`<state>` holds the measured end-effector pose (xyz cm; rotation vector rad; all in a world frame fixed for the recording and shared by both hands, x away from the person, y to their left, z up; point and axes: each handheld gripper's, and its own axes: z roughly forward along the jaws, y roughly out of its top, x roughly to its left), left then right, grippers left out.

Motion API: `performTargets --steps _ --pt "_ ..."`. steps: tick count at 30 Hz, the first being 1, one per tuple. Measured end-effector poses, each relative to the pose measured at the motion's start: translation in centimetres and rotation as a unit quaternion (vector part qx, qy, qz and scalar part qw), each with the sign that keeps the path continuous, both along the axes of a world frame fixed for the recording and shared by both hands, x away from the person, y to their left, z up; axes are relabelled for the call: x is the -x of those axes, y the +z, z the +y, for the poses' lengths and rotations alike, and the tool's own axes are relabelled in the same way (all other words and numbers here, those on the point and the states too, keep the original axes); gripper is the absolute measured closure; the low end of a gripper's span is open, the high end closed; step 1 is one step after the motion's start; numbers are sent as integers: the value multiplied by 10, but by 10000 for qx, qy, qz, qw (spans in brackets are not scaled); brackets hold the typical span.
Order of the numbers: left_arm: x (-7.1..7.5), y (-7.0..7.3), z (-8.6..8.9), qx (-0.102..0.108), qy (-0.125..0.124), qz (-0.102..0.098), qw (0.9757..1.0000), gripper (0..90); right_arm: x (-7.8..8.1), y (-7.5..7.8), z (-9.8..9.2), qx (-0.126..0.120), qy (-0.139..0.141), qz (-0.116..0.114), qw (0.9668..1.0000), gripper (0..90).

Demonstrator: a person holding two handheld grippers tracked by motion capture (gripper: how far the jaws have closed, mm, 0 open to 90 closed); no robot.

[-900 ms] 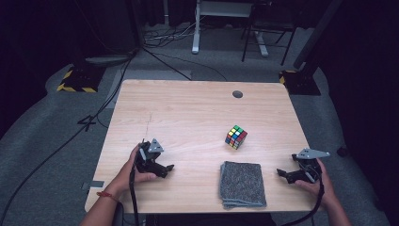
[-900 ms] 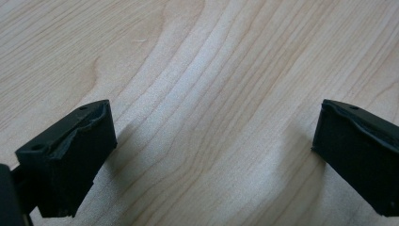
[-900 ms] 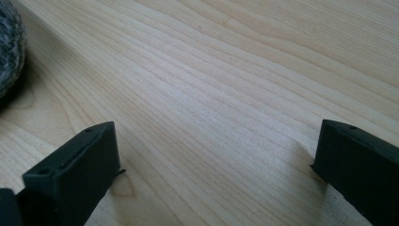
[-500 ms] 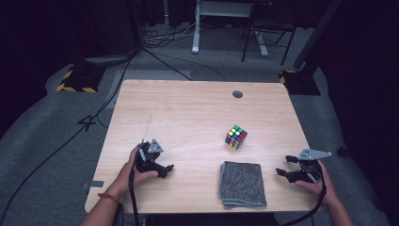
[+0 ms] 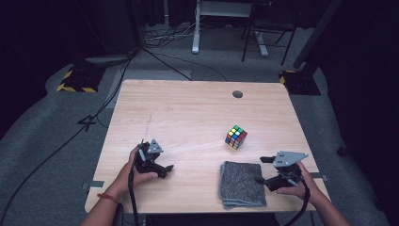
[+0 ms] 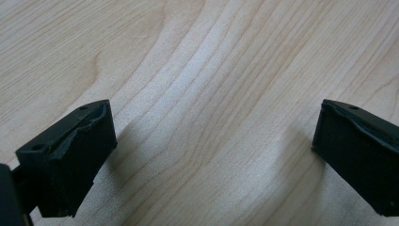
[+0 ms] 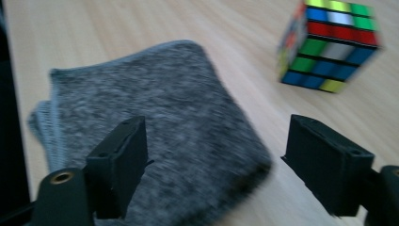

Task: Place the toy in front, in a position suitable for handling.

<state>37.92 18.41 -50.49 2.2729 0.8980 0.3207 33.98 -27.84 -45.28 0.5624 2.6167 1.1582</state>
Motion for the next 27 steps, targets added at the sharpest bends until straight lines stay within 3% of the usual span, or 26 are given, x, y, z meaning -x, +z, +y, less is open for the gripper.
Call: performTargets --steps 5,11,12,20,23,27 --pt "0 0 0 2 2 -3 10000 5 7 -9 28 138 438 114 9989 237" --pt "0 0 0 -9 -18 13 10000 5 10 -27 38 259 548 221 9979 244" --pt "0 0 0 3 -9 -3 10000 4 9 -33 38 408 544 210 9975 240" --pt "1 0 -1 -3 37 9 10000 4 5 -40 28 444 392 193 9981 224" --pt "1 0 -2 9 74 13 10000 4 -2 -43 13 299 145 261 9991 223" --pt "1 0 -2 -6 79 10 10000 3 -7 -42 1 331 -111 233 9991 221"
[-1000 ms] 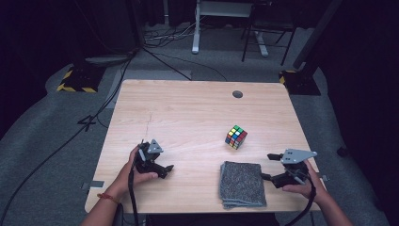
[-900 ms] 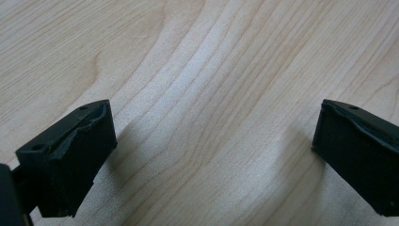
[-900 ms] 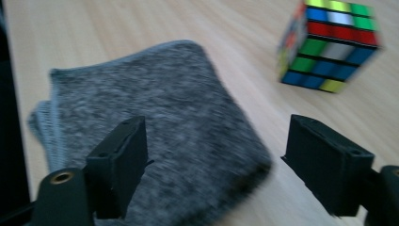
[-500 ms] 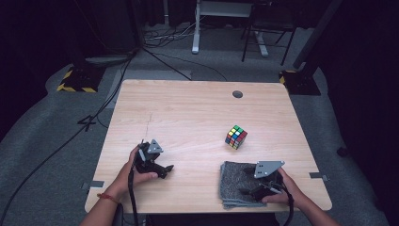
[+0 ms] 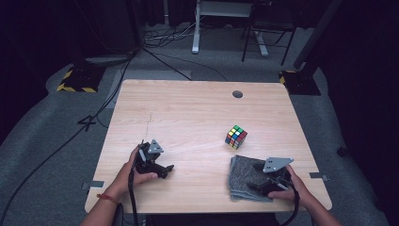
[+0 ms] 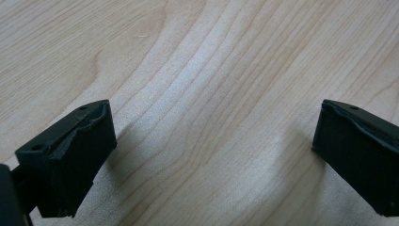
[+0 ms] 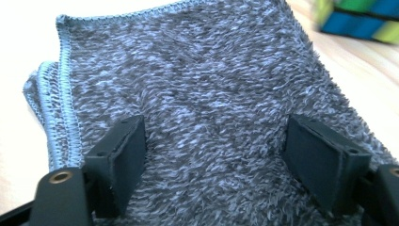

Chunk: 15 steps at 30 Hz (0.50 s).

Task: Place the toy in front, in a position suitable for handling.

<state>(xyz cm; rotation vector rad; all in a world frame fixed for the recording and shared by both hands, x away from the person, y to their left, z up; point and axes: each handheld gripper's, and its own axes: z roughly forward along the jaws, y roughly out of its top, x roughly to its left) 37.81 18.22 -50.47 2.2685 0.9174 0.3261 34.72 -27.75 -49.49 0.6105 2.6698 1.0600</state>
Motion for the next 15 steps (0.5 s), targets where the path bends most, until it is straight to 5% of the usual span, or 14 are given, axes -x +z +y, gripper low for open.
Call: performTargets --steps 5,15 --pt "1 0 -1 11 36 6 10000 4 -11 -1 -28 -68 -617 17 9981 222" --pt "-4 0 -15 9 -223 2 9997 3 -25 -5 -58 -290 -1266 -33 9915 223"
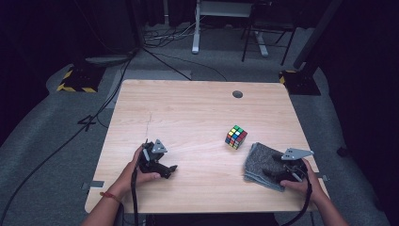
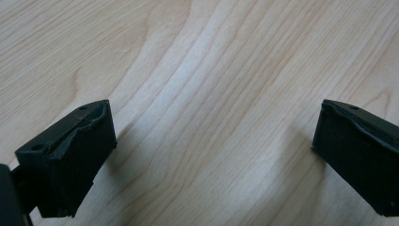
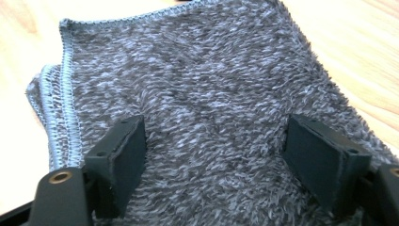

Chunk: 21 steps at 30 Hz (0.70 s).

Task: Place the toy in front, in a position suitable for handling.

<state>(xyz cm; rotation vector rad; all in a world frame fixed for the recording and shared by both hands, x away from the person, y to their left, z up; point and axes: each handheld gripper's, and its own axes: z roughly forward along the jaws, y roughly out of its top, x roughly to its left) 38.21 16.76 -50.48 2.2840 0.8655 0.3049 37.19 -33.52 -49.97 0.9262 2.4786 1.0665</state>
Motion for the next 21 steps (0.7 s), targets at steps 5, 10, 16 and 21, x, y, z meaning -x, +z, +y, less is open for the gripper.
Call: performTargets --steps 5,10,16,21 --pt "-3 0 -9 3 -40 1 10000 1 -7 -2 -7 -75 -233 -42 9997 224" --pt "-9 0 -24 -4 -170 5 9999 1 -10 -1 -9 -37 -342 -24 9994 224" --pt "-19 1 -45 -22 -363 5 9993 1 -14 -1 -11 -52 -561 -52 9984 224" --pt "-27 1 -68 -7 -451 20 9990 1 -22 0 -12 1 -667 -11 9978 224"
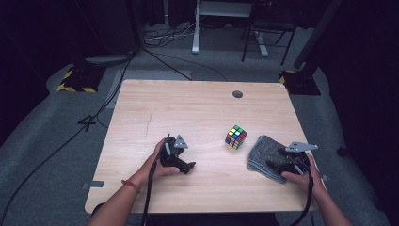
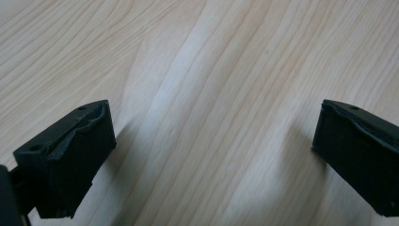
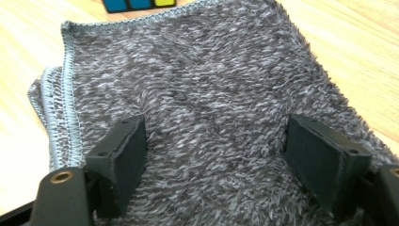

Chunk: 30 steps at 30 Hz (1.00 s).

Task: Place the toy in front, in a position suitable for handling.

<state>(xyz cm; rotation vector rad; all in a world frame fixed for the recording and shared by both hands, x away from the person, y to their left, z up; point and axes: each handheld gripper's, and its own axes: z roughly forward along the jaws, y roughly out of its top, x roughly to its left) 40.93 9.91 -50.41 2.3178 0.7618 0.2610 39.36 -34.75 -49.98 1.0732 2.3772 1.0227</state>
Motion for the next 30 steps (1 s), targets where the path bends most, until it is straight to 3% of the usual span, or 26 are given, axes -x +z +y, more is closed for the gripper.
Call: performTargets --steps 11,15,18,20,22,24,26,28,30 --pt "-13 2 -56 -56 -476 10 9989 15 -2 -1 0 -56 -166 -52 9998 222" --pt "-15 4 -73 102 -611 -47 9981 166 -1 -2 0 -70 -171 -61 9998 222" --pt "-19 6 -86 234 -639 87 9976 165 -1 -2 0 -70 -178 -64 9998 222" --pt "-19 8 -94 287 -629 -85 9976 156 -1 -2 0 -74 -185 -73 9998 222" --pt "-19 11 -105 170 -625 -221 9977 157 0 -2 0 -68 -193 -76 9998 222" --pt "-24 14 -114 156 -625 -27 9979 162 0 -2 0 -65 -192 -82 9998 222" --pt "-29 18 -120 268 -442 11 9987 159 0 -2 0 -70 -197 -82 9997 222" --pt "-33 21 -124 313 -375 -12 9988 158 0 -2 0 -70 -196 -82 9998 222" --pt "-36 25 -130 267 -319 -158 9990 158 0 -2 0 -71 -198 -89 9997 222"
